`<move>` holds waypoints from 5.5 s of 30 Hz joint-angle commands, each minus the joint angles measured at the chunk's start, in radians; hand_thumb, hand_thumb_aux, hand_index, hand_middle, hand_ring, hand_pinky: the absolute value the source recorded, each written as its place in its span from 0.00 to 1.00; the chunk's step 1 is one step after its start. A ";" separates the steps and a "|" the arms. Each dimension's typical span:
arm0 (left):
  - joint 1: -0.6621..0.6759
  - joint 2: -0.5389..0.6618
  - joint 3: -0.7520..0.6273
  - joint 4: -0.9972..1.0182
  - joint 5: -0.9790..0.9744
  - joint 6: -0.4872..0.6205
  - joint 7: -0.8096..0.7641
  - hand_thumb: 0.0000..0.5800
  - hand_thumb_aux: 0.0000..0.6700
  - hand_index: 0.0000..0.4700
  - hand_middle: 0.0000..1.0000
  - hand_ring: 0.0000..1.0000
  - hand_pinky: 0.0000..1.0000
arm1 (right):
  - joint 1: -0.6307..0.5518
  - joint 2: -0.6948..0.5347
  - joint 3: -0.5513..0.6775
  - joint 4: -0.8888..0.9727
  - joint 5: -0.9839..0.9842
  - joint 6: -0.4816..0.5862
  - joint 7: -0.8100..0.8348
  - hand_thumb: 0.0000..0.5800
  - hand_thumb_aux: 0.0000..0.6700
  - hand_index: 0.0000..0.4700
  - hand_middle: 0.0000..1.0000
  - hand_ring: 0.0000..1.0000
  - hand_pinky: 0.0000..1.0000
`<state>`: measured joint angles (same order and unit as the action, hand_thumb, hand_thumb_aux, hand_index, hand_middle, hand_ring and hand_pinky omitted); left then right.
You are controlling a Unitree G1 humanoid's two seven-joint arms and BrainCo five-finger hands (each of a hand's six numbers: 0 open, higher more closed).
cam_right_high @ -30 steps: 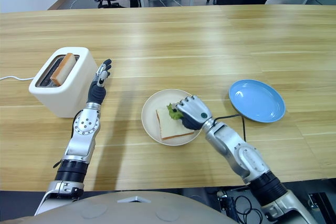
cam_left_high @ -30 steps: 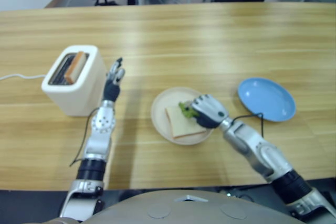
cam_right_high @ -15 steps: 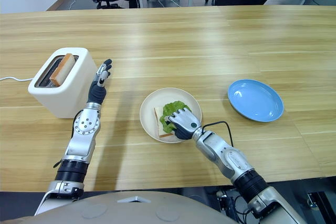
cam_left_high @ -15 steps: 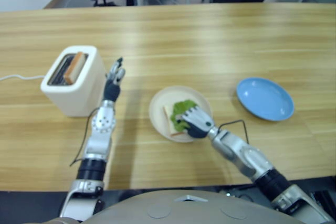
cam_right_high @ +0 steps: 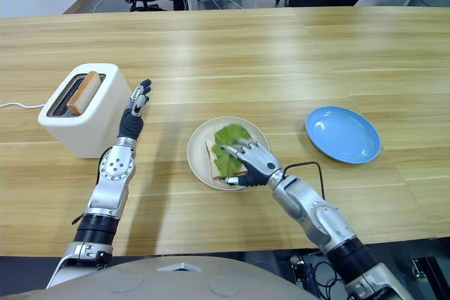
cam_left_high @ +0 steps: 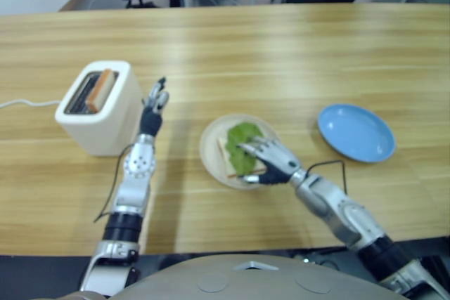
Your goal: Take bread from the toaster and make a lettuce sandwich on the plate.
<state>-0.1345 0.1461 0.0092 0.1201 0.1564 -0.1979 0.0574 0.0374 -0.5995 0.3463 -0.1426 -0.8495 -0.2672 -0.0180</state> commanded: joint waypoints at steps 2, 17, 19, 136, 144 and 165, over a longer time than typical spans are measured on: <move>0.000 0.006 0.001 0.007 0.010 0.011 0.000 0.00 0.00 0.00 0.00 0.00 0.00 | 0.027 -0.044 -0.121 -0.135 0.076 0.031 0.083 0.30 0.16 0.16 0.00 0.00 0.00; 0.005 0.093 0.032 -0.368 0.046 0.098 -0.068 0.00 0.00 0.00 0.00 0.00 0.00 | 0.089 -0.044 -0.569 -0.343 0.467 0.145 0.238 0.08 0.04 0.04 0.00 0.00 0.00; -0.017 0.175 0.080 -0.531 0.131 0.146 -0.098 0.00 0.00 0.00 0.00 0.00 0.00 | 0.093 0.000 -0.578 -0.318 0.528 0.156 0.238 0.04 0.02 0.02 0.00 0.00 0.00; -0.250 -0.035 -0.287 0.293 -0.049 0.412 -0.382 1.00 1.00 0.98 1.00 1.00 1.00 | 0.088 0.121 -0.154 -0.126 0.094 -0.004 0.102 0.00 0.00 0.00 0.00 0.00 0.00; -0.278 -0.056 -0.293 0.439 -0.011 0.356 -0.350 1.00 1.00 0.98 1.00 1.00 1.00 | 0.063 0.082 -0.041 -0.076 -0.065 -0.023 0.105 0.00 0.00 0.00 0.00 0.00 0.00; -0.247 -0.023 -0.314 0.379 0.049 0.327 -0.367 1.00 1.00 0.98 1.00 1.00 1.00 | 0.099 0.002 0.151 0.142 -0.183 0.182 0.430 0.00 0.00 0.00 0.00 0.00 0.00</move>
<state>-0.4033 0.0967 -0.3026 0.5161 0.1888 0.1234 -0.3076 0.0525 -0.5501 0.4698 -0.1433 -1.0326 -0.1570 0.2498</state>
